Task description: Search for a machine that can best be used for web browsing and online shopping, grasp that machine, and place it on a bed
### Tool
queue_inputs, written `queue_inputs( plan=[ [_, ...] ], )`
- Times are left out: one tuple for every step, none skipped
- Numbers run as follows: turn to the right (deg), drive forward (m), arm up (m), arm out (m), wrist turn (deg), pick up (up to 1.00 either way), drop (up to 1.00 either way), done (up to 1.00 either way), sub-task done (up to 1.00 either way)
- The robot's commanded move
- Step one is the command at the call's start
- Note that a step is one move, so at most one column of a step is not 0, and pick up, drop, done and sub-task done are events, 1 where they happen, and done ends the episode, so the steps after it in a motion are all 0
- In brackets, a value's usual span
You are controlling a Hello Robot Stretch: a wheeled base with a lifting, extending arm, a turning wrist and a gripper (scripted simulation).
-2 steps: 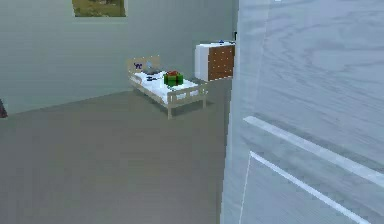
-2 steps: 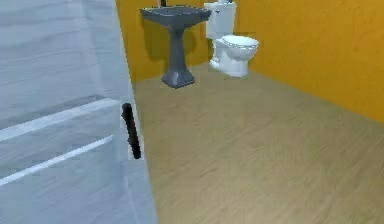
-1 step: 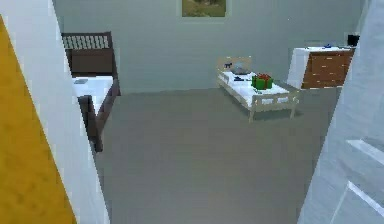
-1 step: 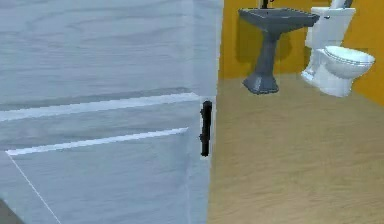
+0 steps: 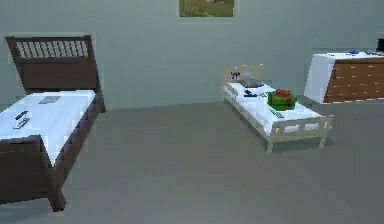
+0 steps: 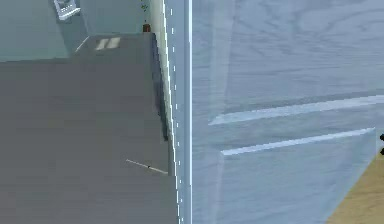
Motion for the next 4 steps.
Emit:
queue_inputs(
  plan=[
    [45.0, 0.00, 0.00, 0.00, 0.0, 0.00, 0.00, 0.00, 0.00],
    [0.0, 1.00, 0.00, 0.00, 0.0, 0.00, 0.00, 0.00, 0.00],
    [0.0, 1.00, 0.00, 0.00, 0.0, 0.00, 0.00, 0.00, 0.00],
    [0.0, 1.00, 0.00, 0.00, 0.0, 0.00, 0.00, 0.00, 0.00]
  ],
)
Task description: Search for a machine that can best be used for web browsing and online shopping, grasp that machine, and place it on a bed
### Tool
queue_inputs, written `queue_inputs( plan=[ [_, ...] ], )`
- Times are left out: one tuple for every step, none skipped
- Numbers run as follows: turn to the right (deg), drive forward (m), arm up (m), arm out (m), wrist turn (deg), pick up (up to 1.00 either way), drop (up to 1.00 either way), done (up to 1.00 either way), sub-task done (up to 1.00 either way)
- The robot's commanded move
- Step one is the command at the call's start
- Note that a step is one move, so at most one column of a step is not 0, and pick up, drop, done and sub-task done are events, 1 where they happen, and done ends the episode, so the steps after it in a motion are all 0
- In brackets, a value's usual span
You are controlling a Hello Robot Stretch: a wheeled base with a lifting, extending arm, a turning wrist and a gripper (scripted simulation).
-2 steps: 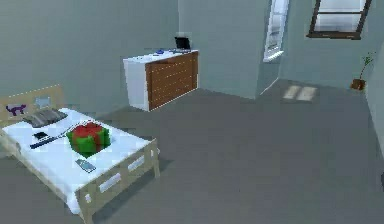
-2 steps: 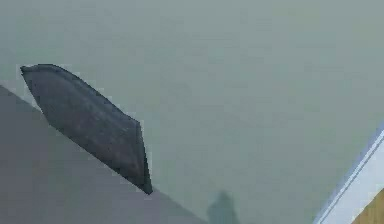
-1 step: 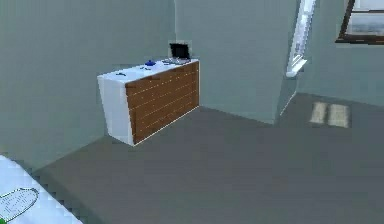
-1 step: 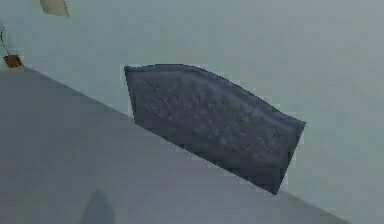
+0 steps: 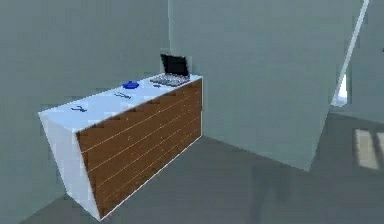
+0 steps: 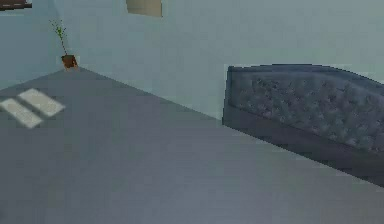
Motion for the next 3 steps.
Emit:
queue_inputs(
  plan=[
    [3.0, 0.00, 0.00, 0.00, 0.0, 0.00, 0.00, 0.00, 0.00],
    [0.0, 1.00, 0.00, 0.00, 0.0, 0.00, 0.00, 0.00, 0.00],
    [3.0, 0.00, 0.00, 0.00, 0.0, 0.00, 0.00, 0.00, 0.00]
  ],
)
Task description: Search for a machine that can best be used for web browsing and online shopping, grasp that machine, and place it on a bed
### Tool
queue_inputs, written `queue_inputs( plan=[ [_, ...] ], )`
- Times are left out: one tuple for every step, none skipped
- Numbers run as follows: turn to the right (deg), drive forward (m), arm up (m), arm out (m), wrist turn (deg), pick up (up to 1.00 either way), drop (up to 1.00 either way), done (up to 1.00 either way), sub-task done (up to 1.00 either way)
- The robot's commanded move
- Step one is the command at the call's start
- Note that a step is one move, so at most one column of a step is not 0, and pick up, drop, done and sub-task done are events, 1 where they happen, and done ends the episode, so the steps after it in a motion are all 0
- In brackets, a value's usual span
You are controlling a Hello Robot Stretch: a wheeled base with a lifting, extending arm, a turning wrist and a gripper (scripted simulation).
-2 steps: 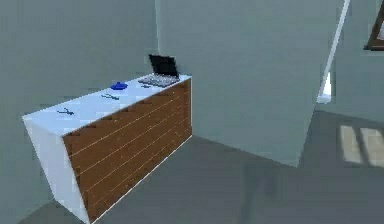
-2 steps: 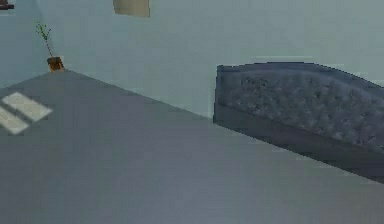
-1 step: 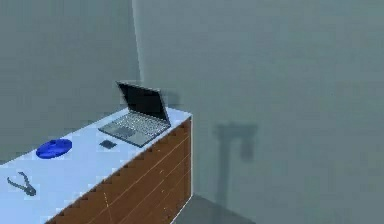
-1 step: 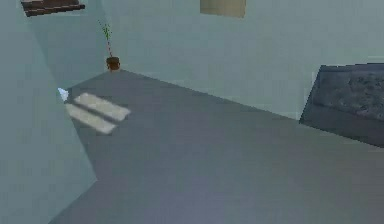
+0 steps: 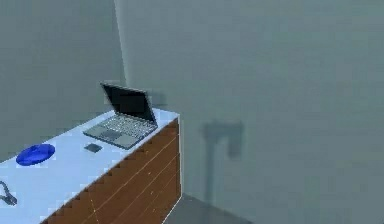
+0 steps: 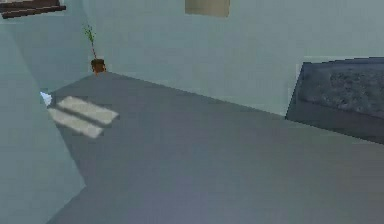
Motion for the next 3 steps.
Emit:
queue_inputs(
  plan=[
    [0.0, 0.10, 0.00, 0.00, 0.0, 0.00, 0.00, 0.00, 0.00],
    [-45.0, 0.00, 0.00, 0.00, 0.0, 0.00, 0.00, 0.00, 0.00],
    [-45.0, 0.00, 0.00, 0.00, 0.0, 0.00, 0.00, 0.00, 0.00]
  ],
)
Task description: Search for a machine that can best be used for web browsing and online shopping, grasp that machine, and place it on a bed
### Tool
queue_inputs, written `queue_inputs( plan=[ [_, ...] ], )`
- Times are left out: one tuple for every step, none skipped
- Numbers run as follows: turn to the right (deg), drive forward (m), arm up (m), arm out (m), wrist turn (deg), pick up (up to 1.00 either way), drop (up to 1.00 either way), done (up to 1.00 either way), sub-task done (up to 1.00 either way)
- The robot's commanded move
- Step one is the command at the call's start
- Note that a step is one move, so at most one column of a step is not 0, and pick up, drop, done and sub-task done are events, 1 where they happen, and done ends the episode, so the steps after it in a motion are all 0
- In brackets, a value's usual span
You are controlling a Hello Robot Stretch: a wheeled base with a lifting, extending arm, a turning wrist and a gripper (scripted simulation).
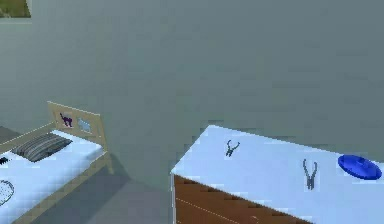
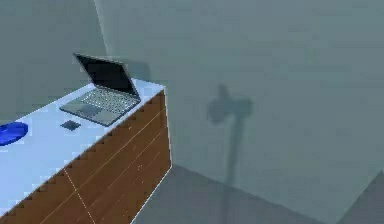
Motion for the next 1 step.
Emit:
queue_inputs(
  plan=[
    [-21.0, 0.00, 0.00, 0.00, 0.0, 0.00, 0.00, 0.00, 0.00]
  ],
)
